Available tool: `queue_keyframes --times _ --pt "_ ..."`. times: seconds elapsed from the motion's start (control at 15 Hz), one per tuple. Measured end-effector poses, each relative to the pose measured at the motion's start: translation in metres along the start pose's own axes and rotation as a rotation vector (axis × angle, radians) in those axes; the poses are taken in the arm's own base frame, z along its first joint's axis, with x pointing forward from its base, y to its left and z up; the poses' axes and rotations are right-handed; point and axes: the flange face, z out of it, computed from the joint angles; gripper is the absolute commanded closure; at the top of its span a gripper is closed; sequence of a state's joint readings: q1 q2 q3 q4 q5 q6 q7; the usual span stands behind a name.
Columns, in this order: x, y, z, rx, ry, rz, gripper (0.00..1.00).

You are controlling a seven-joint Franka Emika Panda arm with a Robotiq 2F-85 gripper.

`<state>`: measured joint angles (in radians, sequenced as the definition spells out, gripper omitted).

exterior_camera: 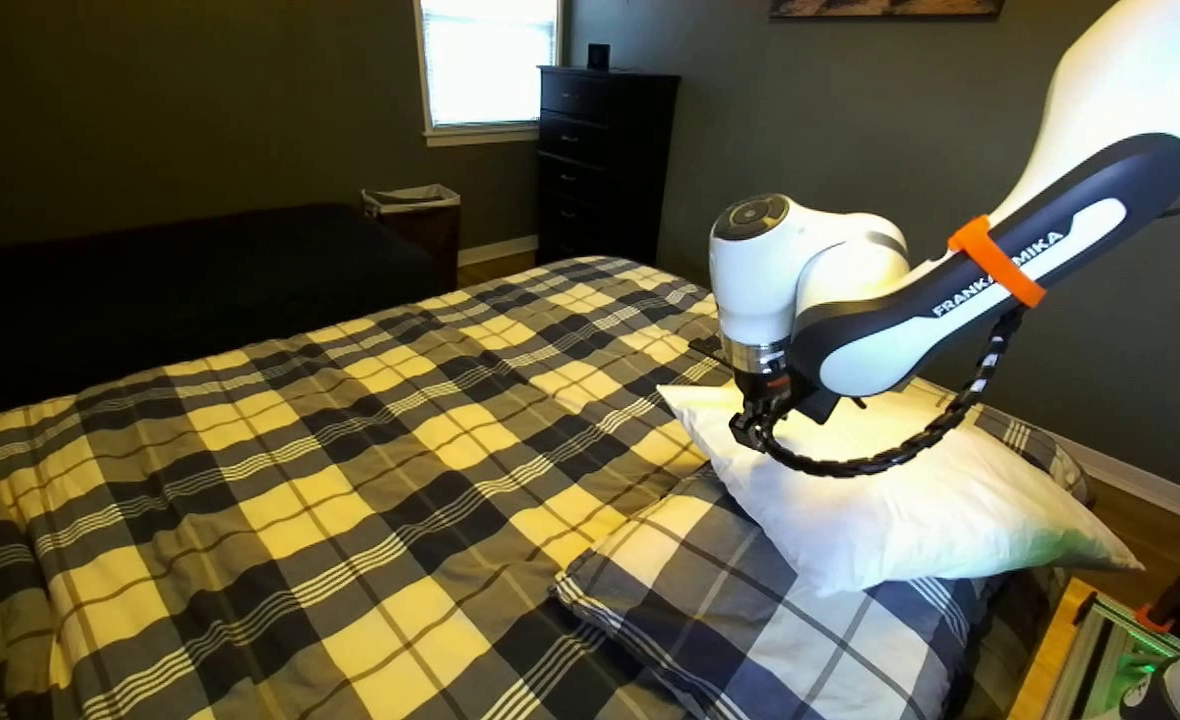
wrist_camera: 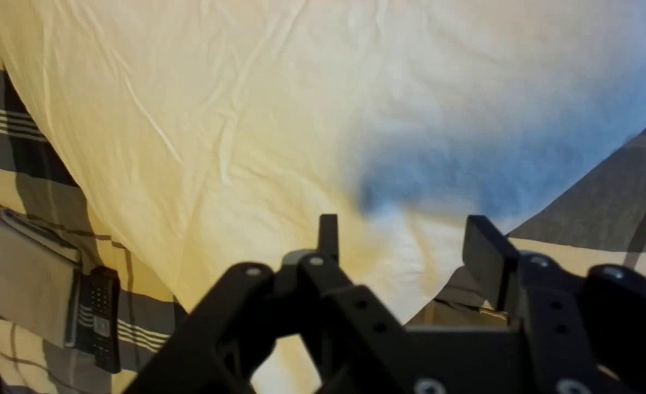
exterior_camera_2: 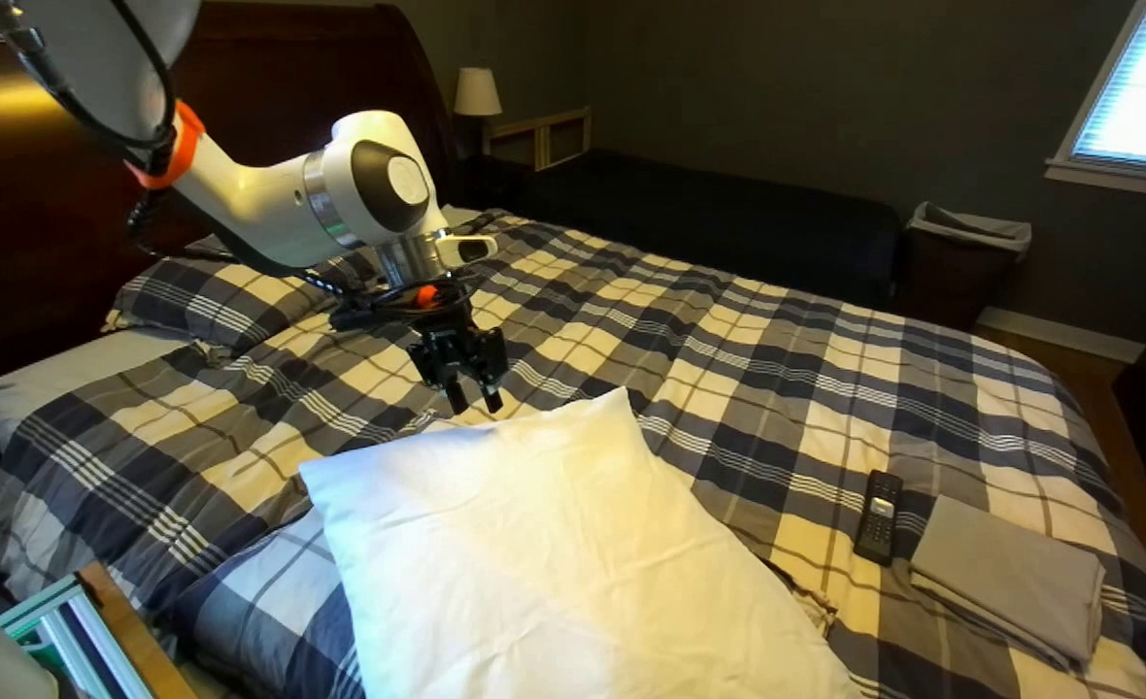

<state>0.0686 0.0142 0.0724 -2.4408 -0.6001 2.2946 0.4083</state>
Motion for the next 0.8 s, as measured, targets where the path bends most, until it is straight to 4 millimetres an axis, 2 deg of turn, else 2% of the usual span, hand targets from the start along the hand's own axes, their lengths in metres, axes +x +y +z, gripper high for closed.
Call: queue_keyframes --times 0.07,0.33,0.53,0.6,0.67,0.8 --pt "0.001 -0.008 0.004 -0.027 0.005 0.028 0.0" --pt "0.011 -0.037 0.025 -0.108 0.025 0.112 0.0" --pt "0.02 -0.049 0.043 -0.16 0.011 0.159 0.0" --pt "0.022 -0.05 0.051 -0.183 -0.004 0.175 0.25" --pt "0.025 -0.05 0.058 -0.208 -0.02 0.189 0.26" --pt "0.031 -0.05 0.068 -0.248 -0.045 0.215 0.42"
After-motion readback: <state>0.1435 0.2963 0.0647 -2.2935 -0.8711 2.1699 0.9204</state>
